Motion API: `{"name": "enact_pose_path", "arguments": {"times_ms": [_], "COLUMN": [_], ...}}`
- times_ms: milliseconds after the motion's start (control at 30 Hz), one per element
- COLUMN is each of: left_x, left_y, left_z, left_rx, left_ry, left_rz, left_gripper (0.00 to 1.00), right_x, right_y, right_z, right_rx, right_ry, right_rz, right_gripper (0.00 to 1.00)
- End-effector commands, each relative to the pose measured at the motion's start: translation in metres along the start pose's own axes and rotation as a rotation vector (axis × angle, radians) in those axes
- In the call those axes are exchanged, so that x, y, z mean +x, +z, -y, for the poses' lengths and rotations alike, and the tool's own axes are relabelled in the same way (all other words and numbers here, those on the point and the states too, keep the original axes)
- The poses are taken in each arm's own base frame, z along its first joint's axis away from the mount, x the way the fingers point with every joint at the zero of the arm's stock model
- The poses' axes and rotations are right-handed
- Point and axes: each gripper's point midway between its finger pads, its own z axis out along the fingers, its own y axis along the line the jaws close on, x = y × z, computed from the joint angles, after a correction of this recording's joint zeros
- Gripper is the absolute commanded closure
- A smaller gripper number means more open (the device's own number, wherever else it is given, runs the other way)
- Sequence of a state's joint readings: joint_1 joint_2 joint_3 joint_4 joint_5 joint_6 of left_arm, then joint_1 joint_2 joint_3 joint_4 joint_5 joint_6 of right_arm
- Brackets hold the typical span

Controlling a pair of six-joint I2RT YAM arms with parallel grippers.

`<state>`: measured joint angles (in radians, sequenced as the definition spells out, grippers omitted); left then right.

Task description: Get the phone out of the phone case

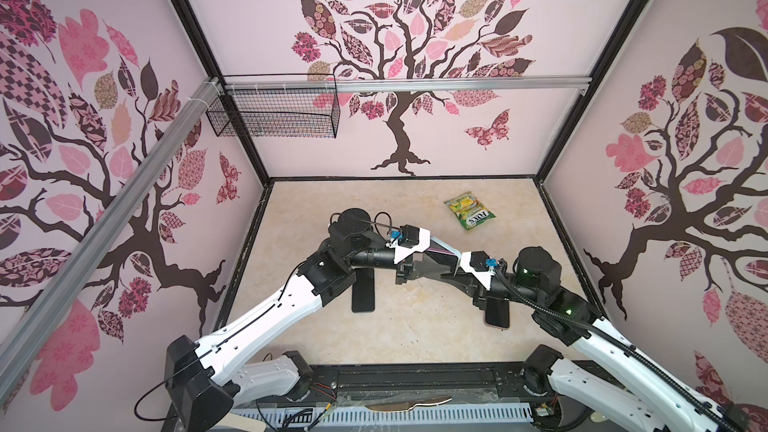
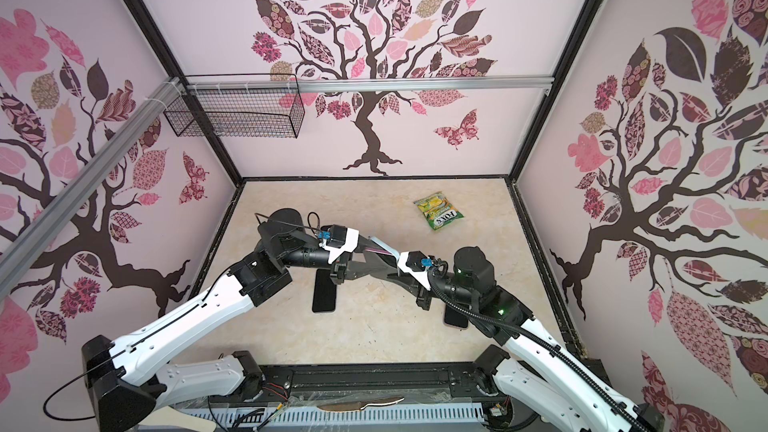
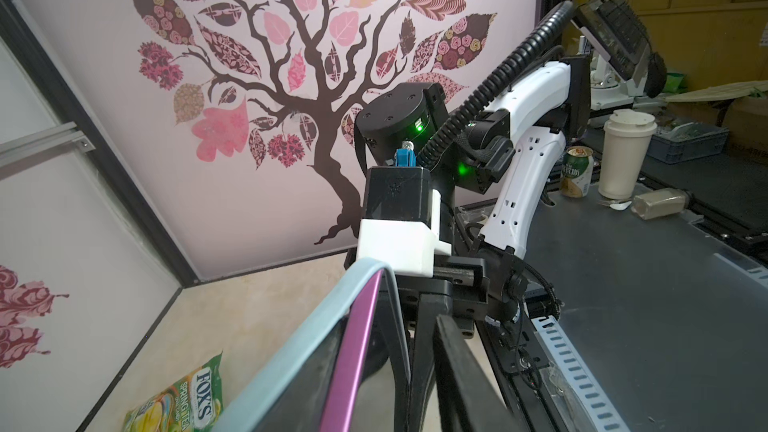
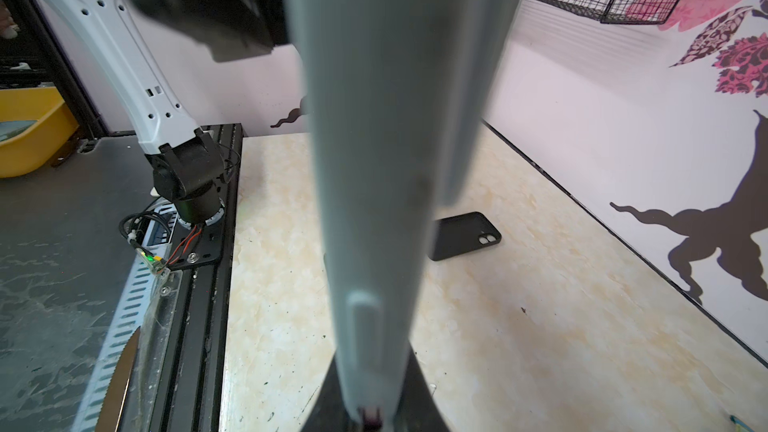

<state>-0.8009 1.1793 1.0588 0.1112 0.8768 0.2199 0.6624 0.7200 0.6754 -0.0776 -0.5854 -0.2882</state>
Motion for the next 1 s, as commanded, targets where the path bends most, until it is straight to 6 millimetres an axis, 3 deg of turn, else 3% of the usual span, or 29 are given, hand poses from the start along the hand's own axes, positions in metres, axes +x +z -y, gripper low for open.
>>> {"name": "enact_pose_path", "arguments": {"times_ms": [0, 233, 367, 633, 967], "left_x": [0.029, 0.031, 0.032, 0.030, 0.021], "left_y": [0.004, 0.001, 0.000, -0.001, 0.007], "left_z": [0.017, 0.018, 0.016, 0.013, 0.015], "left_rx": [0.085, 0.067, 0.038, 0.013, 0.026], "left_ry": [-0.132, -0.142, -0.153, -0.187, -0.290], "left_rz": [-0.022, -0.002, 0.021, 0.071, 0.227], "left_gripper": [0.63, 0.63, 0.57, 0.54, 0.70], "right_x": [-0.090, -0.113, -0.125, -0.139, -0.148], "right_y": [-0.022, -0.037, -0.046, -0.058, -0.061], "right_z": [-0.016, -0.013, -0.015, -0.019, -0.020], "right_rx": [-0.048, -0.006, 0.004, 0.008, -0.016], "right_ry": [-0.143, -0.130, -0.130, -0.139, -0.114], "right_rz": [0.317, 0.435, 0.491, 0.555, 0.609], "right_gripper": [1.00, 1.00, 1.00, 1.00, 1.00]}}
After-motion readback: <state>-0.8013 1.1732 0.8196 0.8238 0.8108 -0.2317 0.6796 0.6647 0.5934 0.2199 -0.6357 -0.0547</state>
